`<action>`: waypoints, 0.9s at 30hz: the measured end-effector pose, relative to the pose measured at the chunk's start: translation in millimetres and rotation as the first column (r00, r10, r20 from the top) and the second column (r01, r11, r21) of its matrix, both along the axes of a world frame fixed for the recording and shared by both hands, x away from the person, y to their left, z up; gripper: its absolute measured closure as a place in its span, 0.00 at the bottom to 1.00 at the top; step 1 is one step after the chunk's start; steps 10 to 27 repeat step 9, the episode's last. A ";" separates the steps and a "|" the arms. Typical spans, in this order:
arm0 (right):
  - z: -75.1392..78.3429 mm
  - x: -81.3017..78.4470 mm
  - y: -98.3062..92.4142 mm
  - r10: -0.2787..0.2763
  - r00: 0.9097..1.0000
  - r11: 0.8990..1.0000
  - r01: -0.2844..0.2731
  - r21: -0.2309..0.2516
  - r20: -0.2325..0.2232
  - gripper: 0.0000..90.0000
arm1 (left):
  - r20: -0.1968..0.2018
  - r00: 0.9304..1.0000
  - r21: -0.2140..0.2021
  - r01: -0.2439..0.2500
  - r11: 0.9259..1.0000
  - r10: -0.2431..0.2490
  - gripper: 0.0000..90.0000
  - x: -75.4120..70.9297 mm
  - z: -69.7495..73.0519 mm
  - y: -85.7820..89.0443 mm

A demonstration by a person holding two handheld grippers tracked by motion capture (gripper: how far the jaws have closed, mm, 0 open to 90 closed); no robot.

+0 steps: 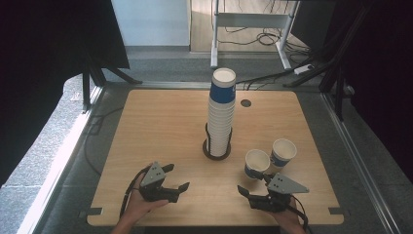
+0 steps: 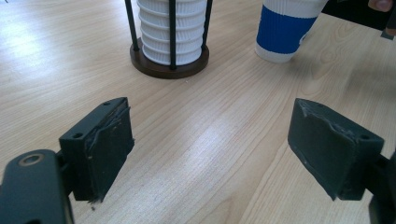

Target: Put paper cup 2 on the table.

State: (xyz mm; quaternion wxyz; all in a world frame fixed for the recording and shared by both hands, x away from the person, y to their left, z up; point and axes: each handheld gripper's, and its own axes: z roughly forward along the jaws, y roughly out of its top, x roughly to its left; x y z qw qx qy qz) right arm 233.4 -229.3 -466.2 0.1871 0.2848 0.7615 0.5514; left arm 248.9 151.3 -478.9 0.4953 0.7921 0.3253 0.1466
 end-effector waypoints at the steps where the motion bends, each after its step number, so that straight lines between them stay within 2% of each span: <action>1: 0.0 0.0 0.0 0.002 1.000 1.000 -0.002 0.001 0.000 0.32 | 0.001 1.000 0.002 0.000 1.000 0.000 0.16 -0.3 0.2 -0.2; 8: -1.6 -0.5 1.4 0.013 1.000 1.000 -0.013 -0.007 0.000 0.32 | 0.001 1.000 0.014 0.011 1.000 -0.011 0.16 -0.9 0.0 -4.6; 27: -1.6 -0.5 1.4 0.013 1.000 1.000 -0.013 -0.007 0.000 0.32 | 0.001 1.000 0.014 0.011 1.000 -0.011 0.16 -0.9 0.0 -4.6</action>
